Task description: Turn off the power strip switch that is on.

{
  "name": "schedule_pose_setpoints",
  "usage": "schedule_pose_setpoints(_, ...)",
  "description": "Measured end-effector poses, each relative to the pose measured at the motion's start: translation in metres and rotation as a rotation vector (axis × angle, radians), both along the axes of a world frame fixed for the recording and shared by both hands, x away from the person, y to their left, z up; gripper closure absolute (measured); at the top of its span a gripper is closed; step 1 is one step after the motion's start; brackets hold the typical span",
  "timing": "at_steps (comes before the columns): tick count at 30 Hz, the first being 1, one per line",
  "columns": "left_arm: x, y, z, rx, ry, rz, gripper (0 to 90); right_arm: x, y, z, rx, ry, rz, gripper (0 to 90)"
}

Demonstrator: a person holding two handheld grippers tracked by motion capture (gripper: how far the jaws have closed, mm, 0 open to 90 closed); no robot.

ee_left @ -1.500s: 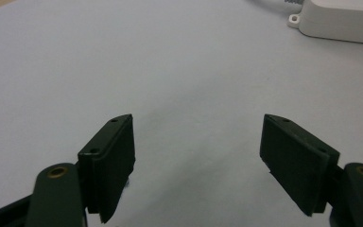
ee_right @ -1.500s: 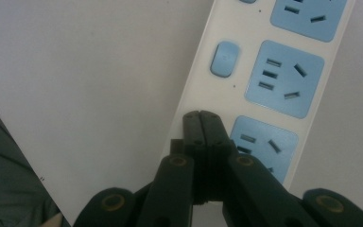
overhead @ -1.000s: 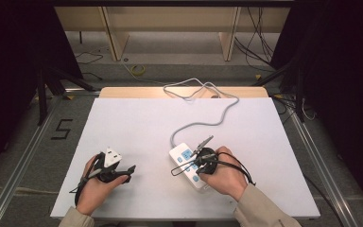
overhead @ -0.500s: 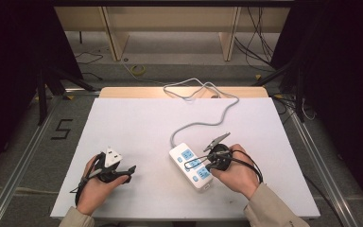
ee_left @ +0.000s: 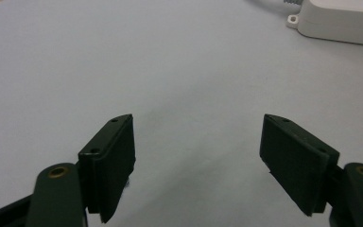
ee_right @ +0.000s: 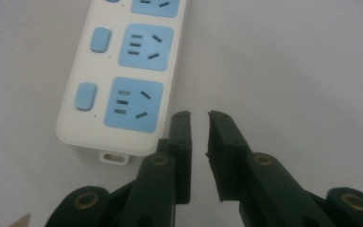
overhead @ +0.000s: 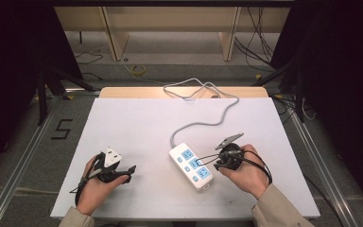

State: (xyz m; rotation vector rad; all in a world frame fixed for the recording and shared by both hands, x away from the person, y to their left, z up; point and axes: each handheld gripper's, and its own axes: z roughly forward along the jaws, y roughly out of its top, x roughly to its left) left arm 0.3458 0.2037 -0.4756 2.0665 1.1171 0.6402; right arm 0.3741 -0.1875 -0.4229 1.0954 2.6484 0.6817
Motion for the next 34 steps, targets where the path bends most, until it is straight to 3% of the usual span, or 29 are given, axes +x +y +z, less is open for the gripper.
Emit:
schedule_pose_setpoints(6, 0.0, 0.0, 0.0, -0.001, -0.001, 0.001, 27.1, 0.0, -0.015, -0.005, 0.026, -0.017, -0.032, 71.5)
schedule_pose_setpoints(14, 0.0, 0.001, 0.0, -0.001, 0.002, 0.002, 27.2, -0.003, -0.045, -0.017, 0.102, -0.05, -0.123, 65.3)
schedule_pose_setpoints(21, 0.0, 0.001, -0.001, 0.003, 0.006, 0.001, 27.1, -0.009, -0.067, -0.03, 0.148, -0.123, -0.152, 59.8)
schedule_pose_setpoints(26, 0.001, 0.002, -0.001, 0.001, 0.01, 0.003, 27.1, -0.013, -0.073, -0.033, 0.182, -0.156, -0.159, 55.9)
schedule_pose_setpoints(29, 0.001, 0.002, -0.001, -0.001, 0.01, 0.003, 27.0, -0.014, -0.073, -0.034, 0.186, -0.191, -0.168, 49.7)
schedule_pose_setpoints(34, 0.001, 0.002, -0.002, -0.004, 0.012, 0.006, 26.7, -0.016, -0.074, -0.035, 0.19, -0.221, -0.159, 47.6)
